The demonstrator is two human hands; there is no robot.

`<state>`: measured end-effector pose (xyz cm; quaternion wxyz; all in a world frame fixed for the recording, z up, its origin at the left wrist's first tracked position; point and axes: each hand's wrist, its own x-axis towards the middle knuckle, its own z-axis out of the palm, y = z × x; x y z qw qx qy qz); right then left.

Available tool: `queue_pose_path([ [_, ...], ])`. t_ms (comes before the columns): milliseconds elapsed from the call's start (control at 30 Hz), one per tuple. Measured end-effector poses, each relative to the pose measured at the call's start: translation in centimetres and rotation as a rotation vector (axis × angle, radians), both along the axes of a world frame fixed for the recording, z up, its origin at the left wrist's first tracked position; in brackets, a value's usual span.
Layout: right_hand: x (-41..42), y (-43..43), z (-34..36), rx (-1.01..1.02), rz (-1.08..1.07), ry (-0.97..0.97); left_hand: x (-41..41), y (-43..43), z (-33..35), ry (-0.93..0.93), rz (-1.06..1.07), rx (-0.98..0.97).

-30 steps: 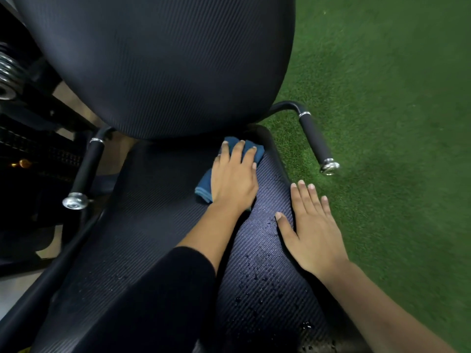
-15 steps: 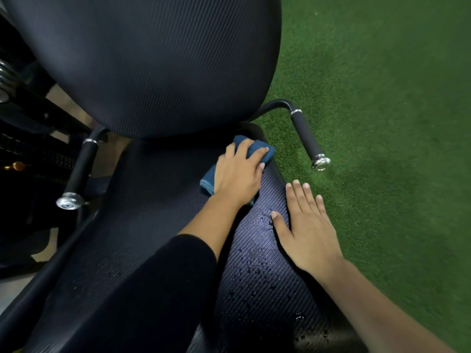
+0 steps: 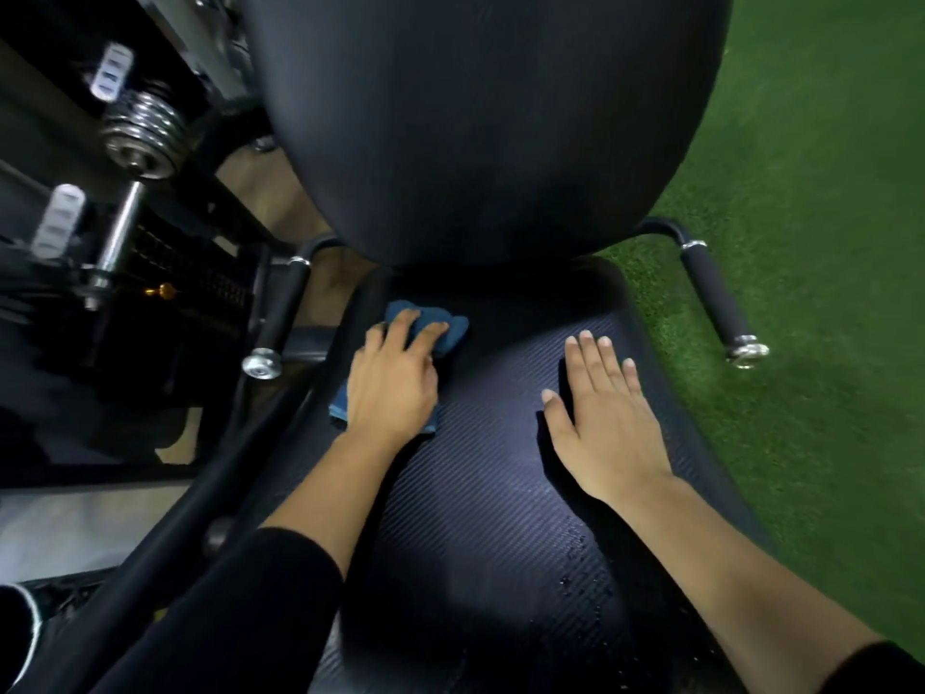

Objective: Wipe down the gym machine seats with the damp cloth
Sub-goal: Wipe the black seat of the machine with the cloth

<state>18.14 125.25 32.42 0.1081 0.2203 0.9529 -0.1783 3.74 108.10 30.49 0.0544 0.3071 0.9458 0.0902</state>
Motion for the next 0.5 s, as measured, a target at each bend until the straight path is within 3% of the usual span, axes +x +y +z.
queue_pose_path([
  [267, -4.3, -5.7, -1.2, -0.019, 0.15, -0.008, 1.6, -8.2, 1.7, 0.036, 0.26, -0.038],
  [500, -5.0, -6.1, -1.9, 0.034, 0.167, -0.043, -3.7, -4.8, -0.4, -0.057, 0.342, -0.083],
])
